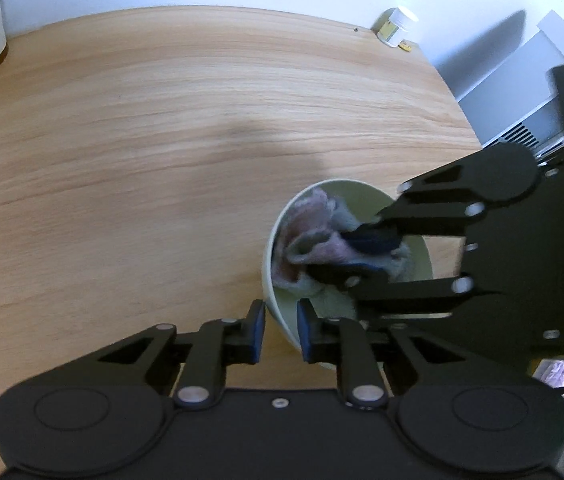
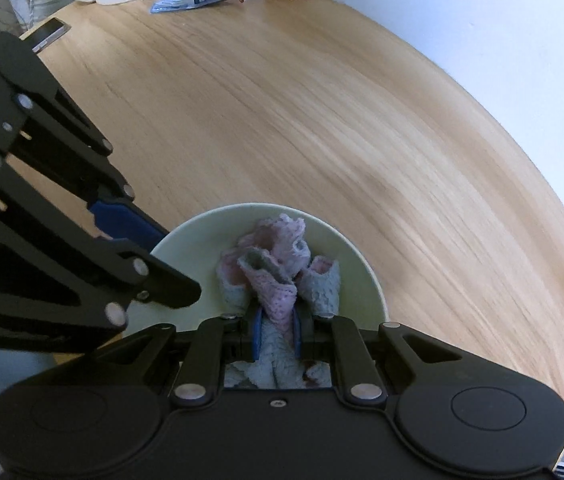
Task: Clean bowl
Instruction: 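Wipe the inner wall with the cloth in the right tool while the left tool steadies the bowl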
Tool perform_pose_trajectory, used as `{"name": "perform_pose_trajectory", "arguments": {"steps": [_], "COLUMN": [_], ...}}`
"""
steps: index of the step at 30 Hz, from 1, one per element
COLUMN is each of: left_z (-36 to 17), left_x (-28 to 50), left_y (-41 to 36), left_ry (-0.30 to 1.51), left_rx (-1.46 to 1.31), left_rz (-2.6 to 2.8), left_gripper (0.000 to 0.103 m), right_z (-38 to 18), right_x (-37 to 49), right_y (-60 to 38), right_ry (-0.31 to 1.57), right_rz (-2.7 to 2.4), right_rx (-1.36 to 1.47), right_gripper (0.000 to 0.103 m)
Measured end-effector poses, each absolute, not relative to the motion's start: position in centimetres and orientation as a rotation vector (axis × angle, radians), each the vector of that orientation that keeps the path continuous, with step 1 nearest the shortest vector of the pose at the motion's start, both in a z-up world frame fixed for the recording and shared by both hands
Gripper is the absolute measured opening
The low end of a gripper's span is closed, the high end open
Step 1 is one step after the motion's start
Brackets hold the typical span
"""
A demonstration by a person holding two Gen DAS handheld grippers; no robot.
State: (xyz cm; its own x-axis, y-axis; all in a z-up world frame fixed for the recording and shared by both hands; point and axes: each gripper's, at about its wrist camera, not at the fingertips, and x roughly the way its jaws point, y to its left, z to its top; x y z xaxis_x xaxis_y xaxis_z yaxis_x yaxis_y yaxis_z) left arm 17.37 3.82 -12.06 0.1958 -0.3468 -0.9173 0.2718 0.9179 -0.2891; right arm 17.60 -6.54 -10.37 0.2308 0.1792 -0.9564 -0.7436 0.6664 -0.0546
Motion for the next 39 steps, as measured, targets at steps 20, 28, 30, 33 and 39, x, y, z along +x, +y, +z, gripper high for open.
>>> {"name": "perform_pose_trajectory", "arguments": {"steps": [20,28,30,33,39], "left_z": [-11.9,-11.9,-12.0,-12.0,-12.0], "left_x": [17.9,17.9,18.1,18.2,18.5], "left_y": [3.7,3.5,3.8,4.1,4.1], "left_ry": [1.282,1.287,1.287,1.275,1.264], "left_rx": [-0.041,-0.046,-0.069,-0.107,-0.122], "left_rz": [-0.441,-0.417,-0.393,-0.367,-0.342], "left_gripper": [0.015,0.015,0.015,0.005,0.005], "right_z": [-12.6,-11.5,-10.7,-10.5,-10.9], "right_x": [19.8,22.5,22.2,22.0,20.8], "right_y": [-5.7,-9.4,-9.9,-9.7,-8.4], "right_ry": [1.301,1.412,1.416,1.419,1.457], "right_rz": [0.604,0.628,0.655,0.723,0.786], "right_rx": [-0.543,-0.224,-0.197,-0.184,-0.172], "right_gripper": [0.015,0.015,0.015,0.015,0.015]}}
